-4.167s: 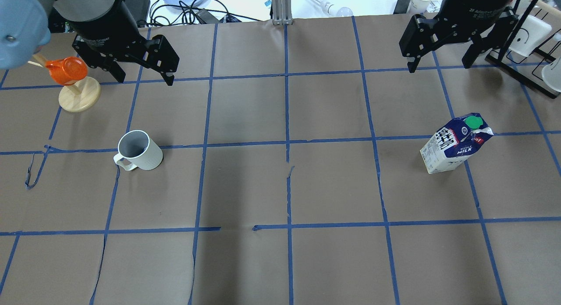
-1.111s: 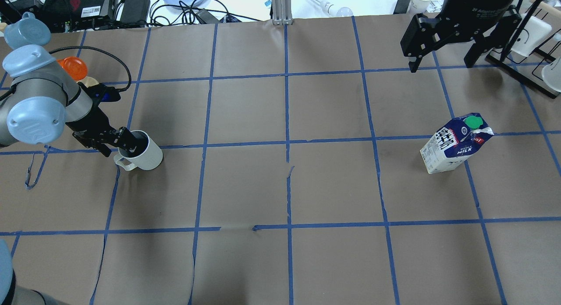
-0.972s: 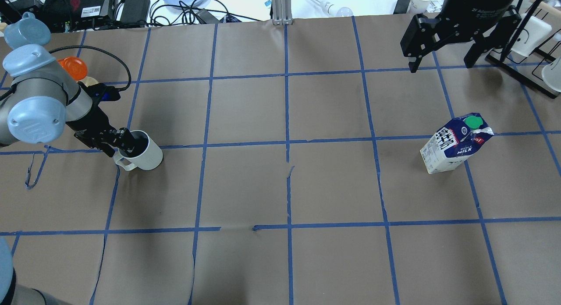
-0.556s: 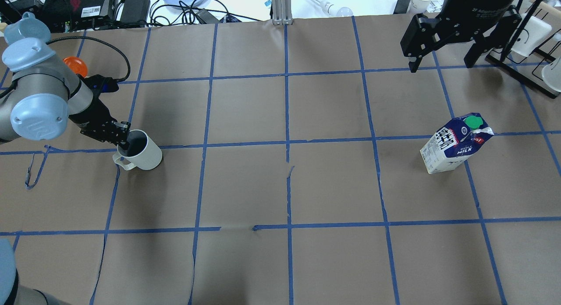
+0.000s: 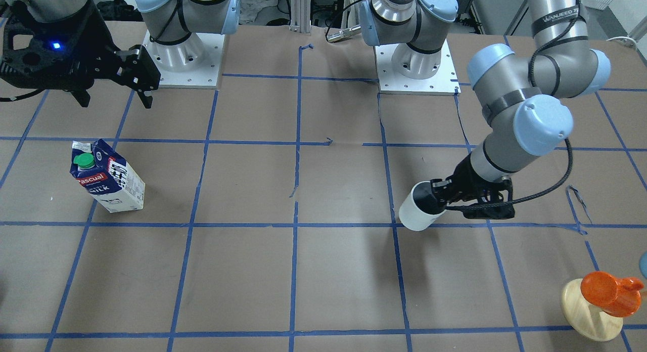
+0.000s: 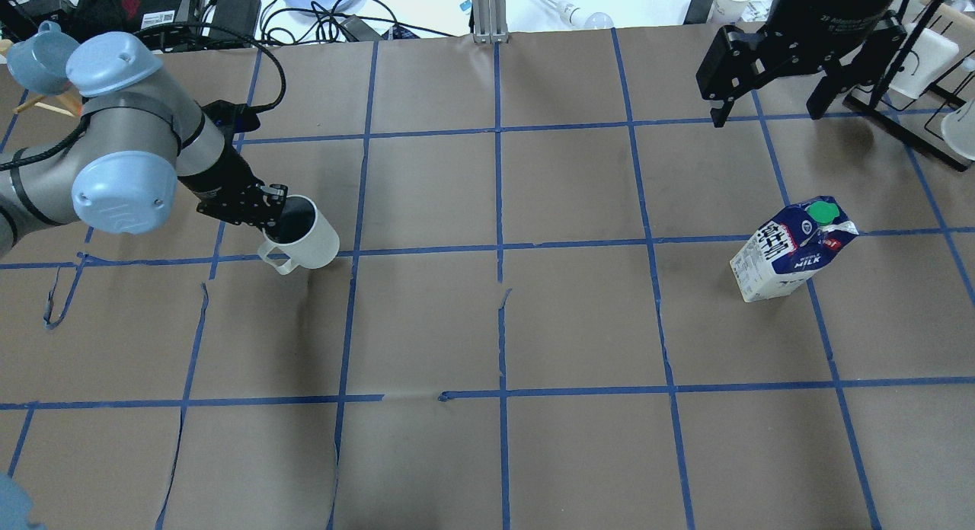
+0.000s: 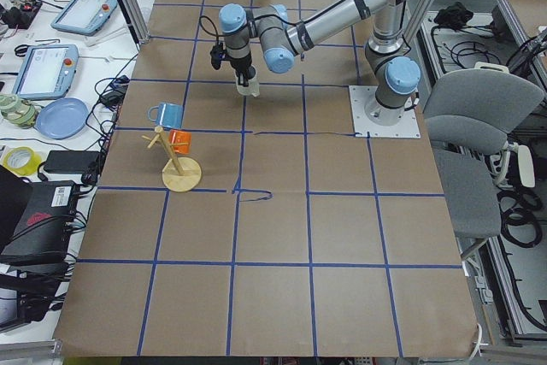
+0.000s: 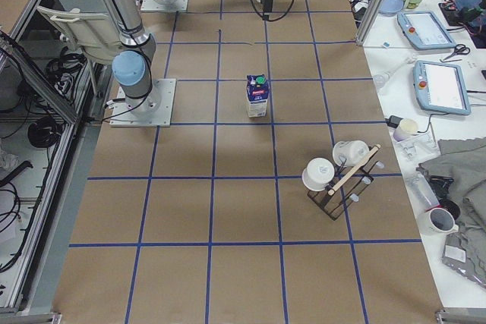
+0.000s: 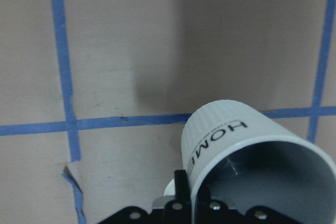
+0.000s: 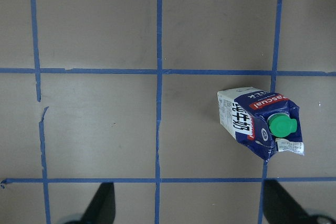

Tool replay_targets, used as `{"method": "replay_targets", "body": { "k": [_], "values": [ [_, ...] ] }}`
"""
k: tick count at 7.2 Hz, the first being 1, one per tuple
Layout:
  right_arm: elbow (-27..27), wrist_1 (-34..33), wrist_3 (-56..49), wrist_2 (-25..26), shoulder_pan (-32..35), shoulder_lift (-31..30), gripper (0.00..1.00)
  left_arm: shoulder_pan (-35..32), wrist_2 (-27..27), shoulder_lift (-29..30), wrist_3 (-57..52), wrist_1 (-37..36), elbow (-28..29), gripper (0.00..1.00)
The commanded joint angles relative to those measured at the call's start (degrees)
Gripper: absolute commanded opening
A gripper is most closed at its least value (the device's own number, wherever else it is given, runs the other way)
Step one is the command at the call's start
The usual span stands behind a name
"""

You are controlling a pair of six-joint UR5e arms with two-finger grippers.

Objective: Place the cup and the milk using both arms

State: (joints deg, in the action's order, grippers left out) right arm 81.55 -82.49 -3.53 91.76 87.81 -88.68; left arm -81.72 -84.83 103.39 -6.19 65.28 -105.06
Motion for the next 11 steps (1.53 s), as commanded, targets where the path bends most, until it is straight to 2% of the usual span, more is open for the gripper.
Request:
{"method": "replay_targets", "body": {
  "k": [1,3,5,7,8,9,10,11],
  "values": [
    [-0.07,0.05,0.01,0.0,0.0,0.0,1.0,-12.88,0.89,-0.21,15.18,-1.37,0.47,0.0],
    [-0.07,-0.04,0.01,0.0,0.0,0.0,1.0,-23.35,0.98,0.75,28.87,-4.89,0.82,0.0],
    [0.02,-0.04,-0.08,0.0,0.0,0.09,1.0,-29.88,0.63,-1.33,31.41,-3.86,-0.32,0.0],
    [0.02,-0.04,-0.08,0.0,0.0,0.09,1.0,-30.61,0.54,-0.48,29.25,-5.94,-6.53,0.0],
    [0.02,-0.04,0.01,0.0,0.0,0.09,1.0,-30.61,0.63,-0.04,28.0,-6.91,-6.74,0.0],
    [0.02,-0.04,0.01,0.0,0.0,0.18,1.0,-30.87,0.89,0.23,28.68,-7.01,-6.65,0.17],
    [0.02,-0.04,-0.08,0.0,-0.09,0.18,1.0,-30.7,0.89,-0.21,27.73,-7.53,-6.22,0.74],
    [0.02,-0.13,0.01,0.0,0.0,0.18,1.0,-29.91,0.11,-1.34,27.03,-11.54,-4.64,1.0]
  ]
}}
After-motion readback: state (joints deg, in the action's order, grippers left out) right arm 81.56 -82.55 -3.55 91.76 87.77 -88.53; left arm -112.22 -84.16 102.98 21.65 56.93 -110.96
